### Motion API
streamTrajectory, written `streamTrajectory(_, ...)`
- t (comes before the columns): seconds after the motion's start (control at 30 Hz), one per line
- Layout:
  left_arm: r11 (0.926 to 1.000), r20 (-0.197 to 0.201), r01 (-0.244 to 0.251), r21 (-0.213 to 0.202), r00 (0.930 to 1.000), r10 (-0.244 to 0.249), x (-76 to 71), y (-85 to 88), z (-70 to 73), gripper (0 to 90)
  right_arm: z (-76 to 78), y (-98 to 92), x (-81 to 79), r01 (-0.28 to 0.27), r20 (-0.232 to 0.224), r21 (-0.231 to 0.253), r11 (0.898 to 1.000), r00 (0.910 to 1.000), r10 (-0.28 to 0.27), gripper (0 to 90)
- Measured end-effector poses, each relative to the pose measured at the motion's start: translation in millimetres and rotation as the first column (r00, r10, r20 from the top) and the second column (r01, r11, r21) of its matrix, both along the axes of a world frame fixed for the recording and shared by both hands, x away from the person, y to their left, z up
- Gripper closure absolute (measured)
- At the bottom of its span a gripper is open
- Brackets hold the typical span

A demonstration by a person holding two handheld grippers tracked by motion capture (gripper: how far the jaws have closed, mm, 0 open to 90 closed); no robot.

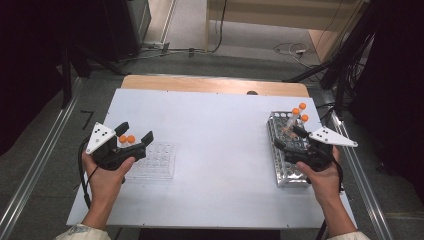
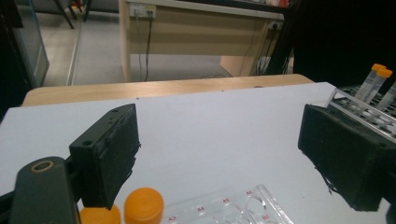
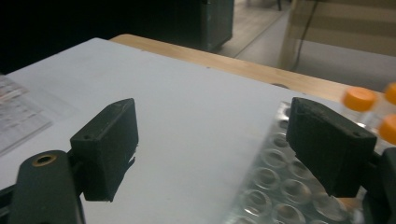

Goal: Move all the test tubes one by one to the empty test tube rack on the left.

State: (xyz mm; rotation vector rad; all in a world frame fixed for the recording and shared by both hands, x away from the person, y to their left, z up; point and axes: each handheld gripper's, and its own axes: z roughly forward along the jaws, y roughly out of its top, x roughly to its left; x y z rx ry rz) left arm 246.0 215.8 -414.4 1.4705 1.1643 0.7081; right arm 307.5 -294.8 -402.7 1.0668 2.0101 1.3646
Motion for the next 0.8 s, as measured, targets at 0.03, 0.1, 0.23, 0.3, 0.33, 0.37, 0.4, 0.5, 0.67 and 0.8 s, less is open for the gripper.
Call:
streamTrajectory(0.03, 1.0000, 0.000, 0.004, -0.001, 1.0000, -0.004, 0.3, -1.1, -0.1, 12.7, -0.7, -4.8, 1.6, 0.016, -0.003, 0.001, 1.000, 0.9999, -0.016, 15.7)
streamTrajectory(0.1, 0.9999, -0.006, 0.013, -0.011, 0.9999, -0.013, 0.7, -2.8, -0.2, 11.7, -2.5, -13.0, 4.9, 0.042, -0.005, -0.002, 0.999, 0.9991, -0.042, 15.5)
streamTrajectory(0.23, 0.9996, -0.004, 0.026, -0.014, 0.9996, -0.027, 0.3, -6.6, -0.5, 11.6, -7.2, -25.0, 12.1, 0.086, -0.007, -0.010, 0.996, 0.9963, -0.086, 15.5)
streamTrajectory(0.3, 0.9994, -0.009, 0.034, -0.008, 0.9994, -0.034, -0.3, -8.8, -0.9, 11.6, -10.0, -29.9, 15.9, 0.103, -0.004, -0.010, 0.995, 0.9946, -0.103, 15.5)
streamTrajectory(0.33, 0.9992, -0.009, 0.039, -0.010, 0.9992, -0.039, -0.3, -10.3, -1.4, 11.5, -11.4, -32.3, 18.0, 0.115, -0.006, -0.015, 0.993, 0.9934, -0.115, 15.5)
streamTrajectory(0.37, 0.9991, -0.009, 0.042, -0.010, 0.9991, -0.042, -0.3, -11.7, -1.9, 11.0, -13.0, -34.8, 20.4, 0.128, -0.007, -0.021, 0.992, 0.9918, -0.128, 15.5)
streamTrajectory(0.4, 0.9988, -0.010, 0.048, -0.010, 0.9988, -0.048, -0.3, -13.0, -2.3, 10.9, -14.7, -37.4, 22.7, 0.141, -0.008, -0.024, 0.990, 0.9900, -0.141, 15.5)
streamTrajectory(0.5, 0.9982, -0.014, 0.060, -0.005, 0.9981, -0.060, -0.4, -16.7, -2.9, 10.9, -19.2, -45.4, 29.4, 0.173, -0.008, -0.026, 0.985, 0.9849, -0.173, 15.5)
streamTrajectory(0.67, 0.9973, -0.016, 0.073, 0.002, 0.9972, -0.073, -0.7, -21.9, -3.6, 10.8, -25.9, -56.3, 40.5, 0.198, -0.003, -0.011, 0.980, 0.9802, -0.198, 15.7)
streamTrajectory(0.8, 0.9968, -0.015, 0.080, 0.005, 0.9967, -0.080, -1.9, -24.4, -3.3, 10.8, -32.0, -60.9, 49.3, 0.224, -0.006, -0.010, 0.975, 0.9745, -0.224, 16.1)
